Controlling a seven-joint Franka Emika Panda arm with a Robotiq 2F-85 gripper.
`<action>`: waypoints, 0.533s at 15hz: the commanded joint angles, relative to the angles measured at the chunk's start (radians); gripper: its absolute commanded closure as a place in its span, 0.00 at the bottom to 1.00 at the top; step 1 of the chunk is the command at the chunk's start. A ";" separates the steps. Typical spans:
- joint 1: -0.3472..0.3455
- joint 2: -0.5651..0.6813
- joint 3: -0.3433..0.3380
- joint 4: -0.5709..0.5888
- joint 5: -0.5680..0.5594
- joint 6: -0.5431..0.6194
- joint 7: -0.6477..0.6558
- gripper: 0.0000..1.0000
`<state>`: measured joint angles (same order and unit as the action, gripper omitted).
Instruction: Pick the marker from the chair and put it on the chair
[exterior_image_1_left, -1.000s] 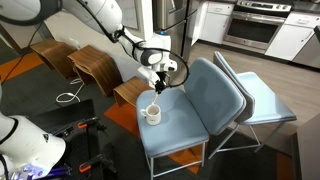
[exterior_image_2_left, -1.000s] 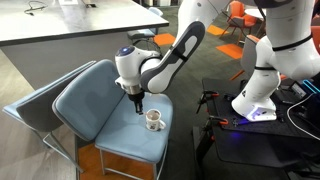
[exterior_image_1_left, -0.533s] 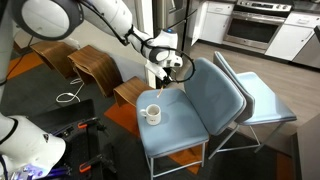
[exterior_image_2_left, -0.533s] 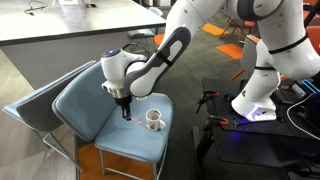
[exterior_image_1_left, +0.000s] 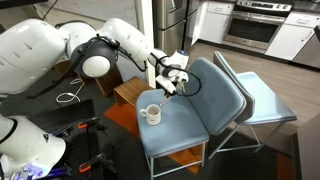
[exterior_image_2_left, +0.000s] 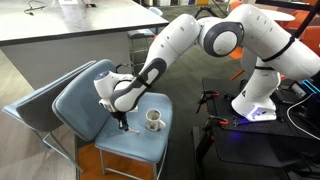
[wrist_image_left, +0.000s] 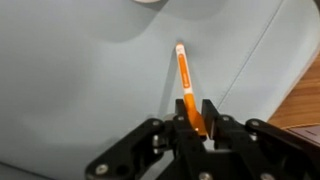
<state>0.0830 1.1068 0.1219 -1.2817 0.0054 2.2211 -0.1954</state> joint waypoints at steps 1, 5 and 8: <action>0.020 0.075 -0.005 0.163 -0.009 -0.132 0.008 0.45; 0.025 0.057 -0.016 0.175 -0.006 -0.127 0.029 0.15; 0.021 0.008 -0.022 0.095 -0.011 -0.056 0.018 0.00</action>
<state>0.1000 1.1612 0.1117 -1.1190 0.0053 2.1246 -0.1905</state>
